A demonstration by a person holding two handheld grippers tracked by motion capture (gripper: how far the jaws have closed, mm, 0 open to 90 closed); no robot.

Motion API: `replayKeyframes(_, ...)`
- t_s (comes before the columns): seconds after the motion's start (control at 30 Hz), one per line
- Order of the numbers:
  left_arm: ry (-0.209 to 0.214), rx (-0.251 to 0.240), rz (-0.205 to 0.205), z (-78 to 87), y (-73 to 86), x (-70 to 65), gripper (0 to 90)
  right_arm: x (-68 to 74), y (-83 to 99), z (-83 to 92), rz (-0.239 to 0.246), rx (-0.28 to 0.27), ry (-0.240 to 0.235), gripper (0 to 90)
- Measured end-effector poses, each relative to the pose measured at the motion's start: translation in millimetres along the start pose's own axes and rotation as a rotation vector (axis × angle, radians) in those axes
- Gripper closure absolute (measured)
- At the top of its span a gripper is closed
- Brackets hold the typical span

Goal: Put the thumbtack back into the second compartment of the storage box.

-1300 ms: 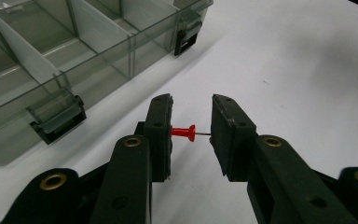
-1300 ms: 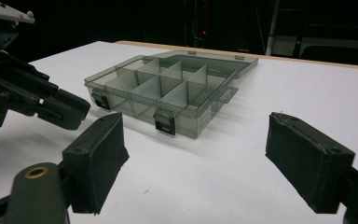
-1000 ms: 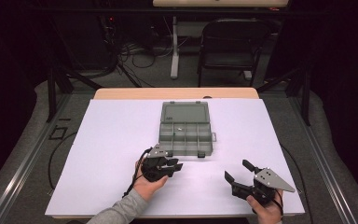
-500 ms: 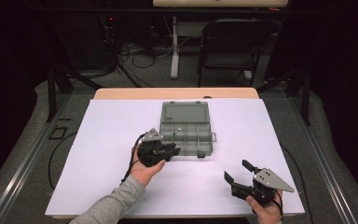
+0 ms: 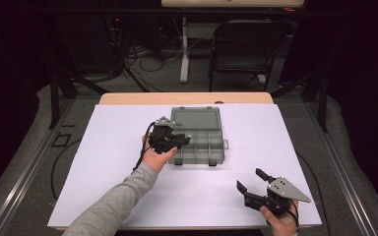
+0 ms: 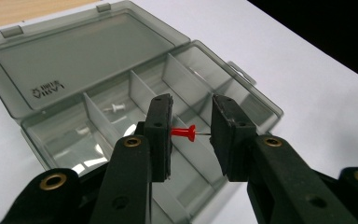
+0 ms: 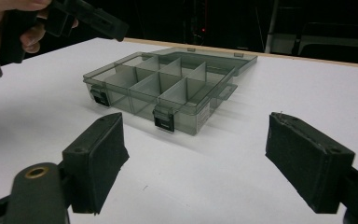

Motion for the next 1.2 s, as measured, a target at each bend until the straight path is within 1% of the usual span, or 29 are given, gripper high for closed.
replayKeyframes(0.1, -0.018, 0.009, 0.016, -8.0, -5.3, 5.4, 69.0, 0.2, 0.1, -0.3, -0.001, 0.0, 0.001, 19.2)
replayKeyframes(0.23, -0.032, 0.011, 0.023, -17.4, -9.2, 9.8, 69.0, 0.0, 0.1, -0.2, -0.001, 0.002, 0.0, 19.2)
replayKeyframes(0.27, -0.041, 0.015, 0.017, -20.0, -9.8, 10.7, 69.0, -0.1, 0.2, -0.4, -0.001, 0.001, 0.0, 19.2)
replayKeyframes(0.3, -0.046, 0.021, 0.022, -22.8, -9.9, 11.1, 69.0, -0.1, 0.2, -0.4, -0.002, 0.001, 0.0, 19.2)
replayKeyframes(0.4, -0.066, 0.03, 0.02, -31.5, -8.1, 13.0, 69.0, 0.0, 0.1, -0.2, -0.002, 0.003, -0.001, 19.2)
replayKeyframes(0.47, -0.068, 0.037, 0.034, -36.9, -5.7, 15.2, 69.0, 0.1, 0.2, -0.5, -0.003, 0.002, -0.001, 19.2)
replayKeyframes(0.53, -0.083, 0.046, 0.037, -42.1, -3.5, 17.1, 69.0, 0.2, 0.3, -0.6, -0.004, 0.002, -0.001, 19.2)
replayKeyframes(0.63, -0.097, 0.064, 0.034, -48.9, -0.2, 21.6, 69.0, 0.2, 0.4, -0.7, -0.006, 0.004, -0.002, 19.2)
replayKeyframes(0.7, -0.11, 0.067, 0.03, -51.9, 1.4, 23.1, 69.0, 0.2, 0.3, -0.6, -0.005, 0.004, -0.002, 19.2)
replayKeyframes(0.73, -0.111, 0.08, 0.027, -52.7, 1.9, 24.2, 69.0, 0.2, 0.4, -0.6, -0.006, 0.005, -0.002, 19.2)
replayKeyframes(0.83, -0.128, 0.079, 0.024, -55.6, 4.2, 25.4, 68.9, 0.1, 0.5, -0.7, -0.007, 0.006, -0.003, 19.2)
replayKeyframes(0.87, -0.126, 0.089, 0.022, -55.9, 4.5, 25.3, 68.8, 0.1, 0.5, -0.7, -0.007, 0.006, -0.003, 19.2)
replayKeyframes(0.9, -0.132, 0.084, 0.018, -56.9, 5.1, 24.9, 68.8, 0.2, 0.5, -0.7, -0.006, 0.007, -0.003, 19.2)
replayKeyframes(1.07, -0.127, 0.08, 0.013, -58.3, 5.6, 22.7, 68.2, 0.3, 0.6, -1.0, -0.006, 0.008, -0.004, 19.2)
replayKeyframes(1.13, -0.127, 0.079, 0.012, -58.3, 5.6, 22.0, 65.2, 0.4, 0.7, -1.1, -0.007, 0.009, -0.005, 19.2)
replayKeyframes(1.2, -0.124, 0.074, 0.012, -57.1, 4.8, 21.5, 60.0, 0.2, 0.8, -1.2, -0.003, 0.009, -0.004, 19.2)
Point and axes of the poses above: each handheld gripper's, and its own axes: z roughly backward along the jaws, y roughly out of its underside, x roughly to its left, the point moved 1 cm from there along -z, roughly forward along the jaws, and after that the axes turned 8 degrees about -x, right-handed, at the moved point
